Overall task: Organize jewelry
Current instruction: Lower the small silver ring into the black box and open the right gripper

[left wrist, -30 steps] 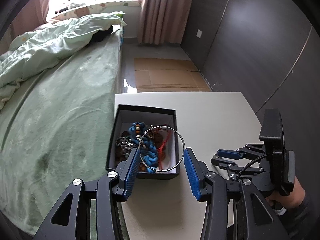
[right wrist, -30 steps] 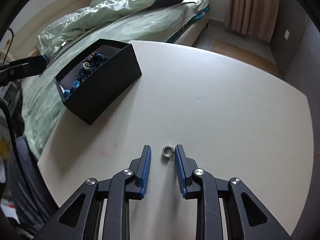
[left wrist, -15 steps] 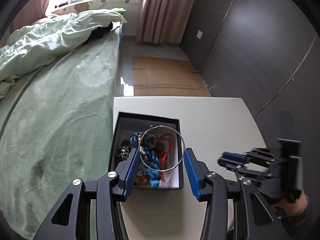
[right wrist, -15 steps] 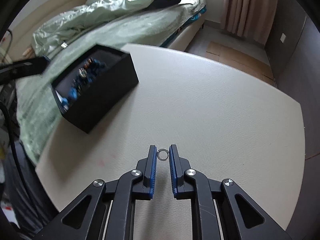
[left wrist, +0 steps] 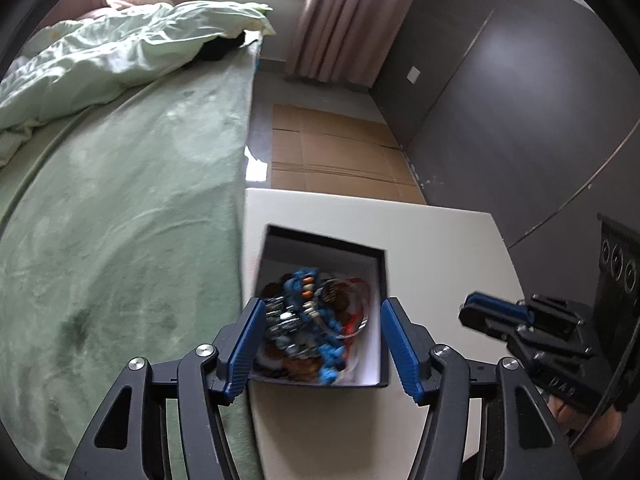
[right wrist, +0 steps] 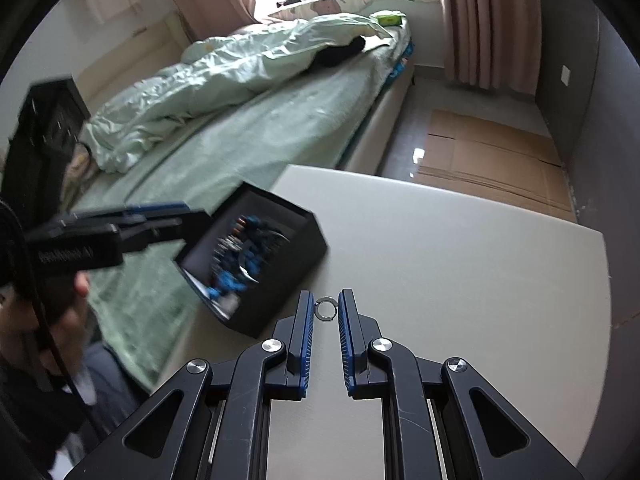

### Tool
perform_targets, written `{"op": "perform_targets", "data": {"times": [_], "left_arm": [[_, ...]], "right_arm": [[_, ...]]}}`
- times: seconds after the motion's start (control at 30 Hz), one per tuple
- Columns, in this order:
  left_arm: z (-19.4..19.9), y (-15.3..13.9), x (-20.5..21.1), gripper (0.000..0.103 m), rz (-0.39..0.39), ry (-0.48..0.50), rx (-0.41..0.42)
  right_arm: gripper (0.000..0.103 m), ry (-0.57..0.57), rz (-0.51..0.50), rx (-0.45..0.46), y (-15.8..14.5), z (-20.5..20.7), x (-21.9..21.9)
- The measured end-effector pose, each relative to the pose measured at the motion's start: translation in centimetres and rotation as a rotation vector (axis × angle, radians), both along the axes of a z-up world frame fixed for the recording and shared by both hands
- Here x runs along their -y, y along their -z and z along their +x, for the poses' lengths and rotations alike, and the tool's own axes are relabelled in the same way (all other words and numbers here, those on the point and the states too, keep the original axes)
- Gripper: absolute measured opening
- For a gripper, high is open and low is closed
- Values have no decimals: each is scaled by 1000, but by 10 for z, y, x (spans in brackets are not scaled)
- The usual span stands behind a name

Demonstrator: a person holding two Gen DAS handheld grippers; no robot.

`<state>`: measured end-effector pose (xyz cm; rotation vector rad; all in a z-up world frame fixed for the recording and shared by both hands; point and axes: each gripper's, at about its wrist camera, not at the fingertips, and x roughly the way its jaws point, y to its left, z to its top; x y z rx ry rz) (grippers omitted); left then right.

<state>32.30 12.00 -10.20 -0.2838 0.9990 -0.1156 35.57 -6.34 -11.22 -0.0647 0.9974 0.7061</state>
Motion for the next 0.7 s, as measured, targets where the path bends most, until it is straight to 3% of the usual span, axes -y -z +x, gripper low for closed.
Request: {"op": "perform_targets", "data": {"times": [0.27, 0.5, 0.57, 0.6, 0.63, 0.7], "left_arm": [[-20, -6, -27, 65, 25, -44, 24], [-35, -15, -46, 87, 20, -88, 73], [-36, -17, -48, 91, 17, -92, 81], [-37, -18, -49, 93, 8, -89, 87], [-37, -19, -49, 95, -2, -85, 90], [-38, -20, -48, 97, -15, -86, 93]], "right_arm": [[14, -32, 53, -12, -6, 7, -39], [15, -25, 64, -45, -6, 17, -62], [37, -4, 59, -65, -5, 20, -62], [62, 10, 63, -64, -6, 20, -60], [69, 27, 73, -55, -7, 19, -56], [69, 41, 93, -60, -9, 18, -48]]}}
